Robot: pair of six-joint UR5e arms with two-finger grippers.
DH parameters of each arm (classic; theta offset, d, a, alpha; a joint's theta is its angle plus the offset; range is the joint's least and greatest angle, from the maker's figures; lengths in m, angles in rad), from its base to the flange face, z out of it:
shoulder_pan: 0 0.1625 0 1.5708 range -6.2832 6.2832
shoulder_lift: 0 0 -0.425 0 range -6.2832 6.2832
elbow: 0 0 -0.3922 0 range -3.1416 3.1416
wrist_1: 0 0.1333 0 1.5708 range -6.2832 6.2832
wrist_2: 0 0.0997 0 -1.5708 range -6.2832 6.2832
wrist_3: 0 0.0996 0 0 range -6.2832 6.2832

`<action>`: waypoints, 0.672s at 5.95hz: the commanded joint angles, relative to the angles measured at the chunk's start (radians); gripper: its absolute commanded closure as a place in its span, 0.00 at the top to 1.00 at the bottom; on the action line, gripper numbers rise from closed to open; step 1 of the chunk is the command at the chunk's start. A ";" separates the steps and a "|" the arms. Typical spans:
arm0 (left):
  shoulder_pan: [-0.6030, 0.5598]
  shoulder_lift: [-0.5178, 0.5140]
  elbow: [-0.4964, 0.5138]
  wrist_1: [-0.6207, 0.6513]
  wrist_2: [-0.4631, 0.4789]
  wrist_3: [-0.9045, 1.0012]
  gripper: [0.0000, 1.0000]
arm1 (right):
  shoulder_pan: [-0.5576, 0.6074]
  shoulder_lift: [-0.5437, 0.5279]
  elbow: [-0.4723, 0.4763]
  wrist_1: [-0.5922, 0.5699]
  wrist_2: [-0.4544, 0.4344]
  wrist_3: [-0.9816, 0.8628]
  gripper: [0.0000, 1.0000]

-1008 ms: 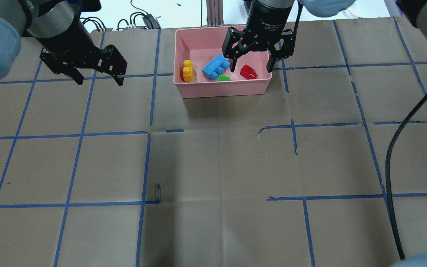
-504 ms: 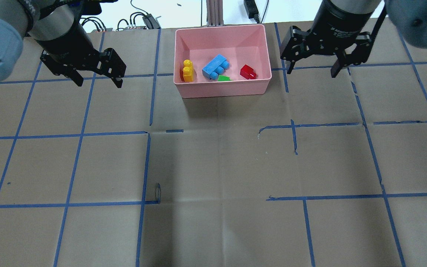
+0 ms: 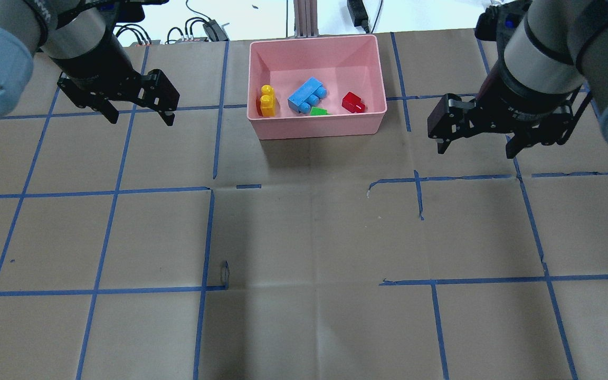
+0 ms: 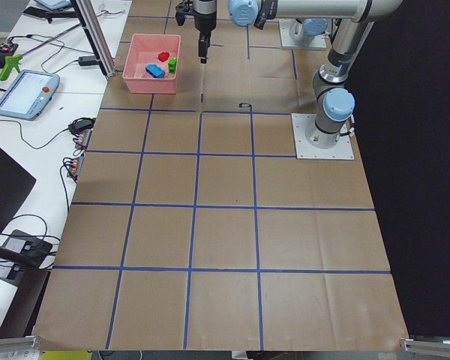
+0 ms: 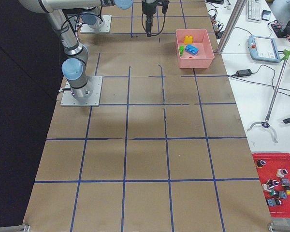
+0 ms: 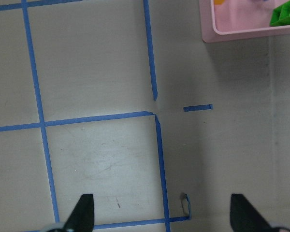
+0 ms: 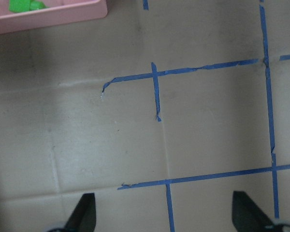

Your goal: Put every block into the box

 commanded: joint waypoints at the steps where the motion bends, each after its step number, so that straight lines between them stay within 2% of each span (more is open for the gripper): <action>1: 0.000 0.001 0.000 0.000 0.001 0.000 1.00 | 0.001 0.033 0.034 -0.009 -0.004 -0.003 1.00; 4: 0.000 0.001 0.000 -0.005 0.001 0.000 1.00 | -0.003 0.045 0.012 0.000 -0.009 -0.004 1.00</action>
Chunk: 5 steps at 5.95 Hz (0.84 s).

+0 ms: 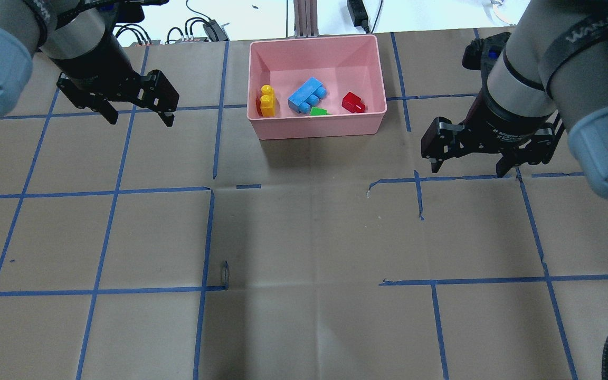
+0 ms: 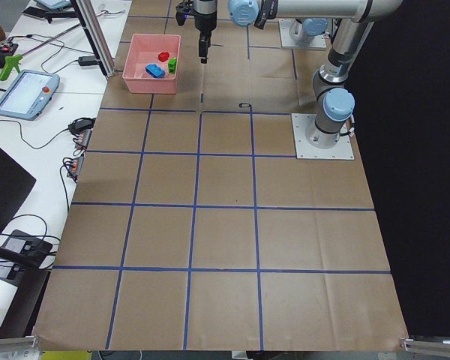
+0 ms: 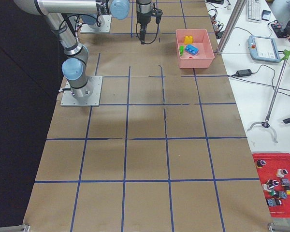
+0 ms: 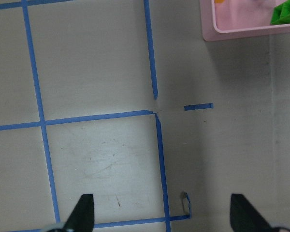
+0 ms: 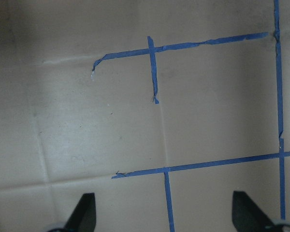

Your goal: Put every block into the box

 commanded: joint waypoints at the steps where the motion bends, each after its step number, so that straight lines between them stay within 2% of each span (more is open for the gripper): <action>1: 0.000 0.000 0.000 -0.002 -0.002 0.000 1.00 | -0.001 0.008 -0.014 0.010 -0.005 -0.004 1.00; 5: 0.000 0.000 0.000 -0.004 -0.002 0.000 1.00 | -0.006 0.100 -0.079 0.001 -0.003 -0.002 1.00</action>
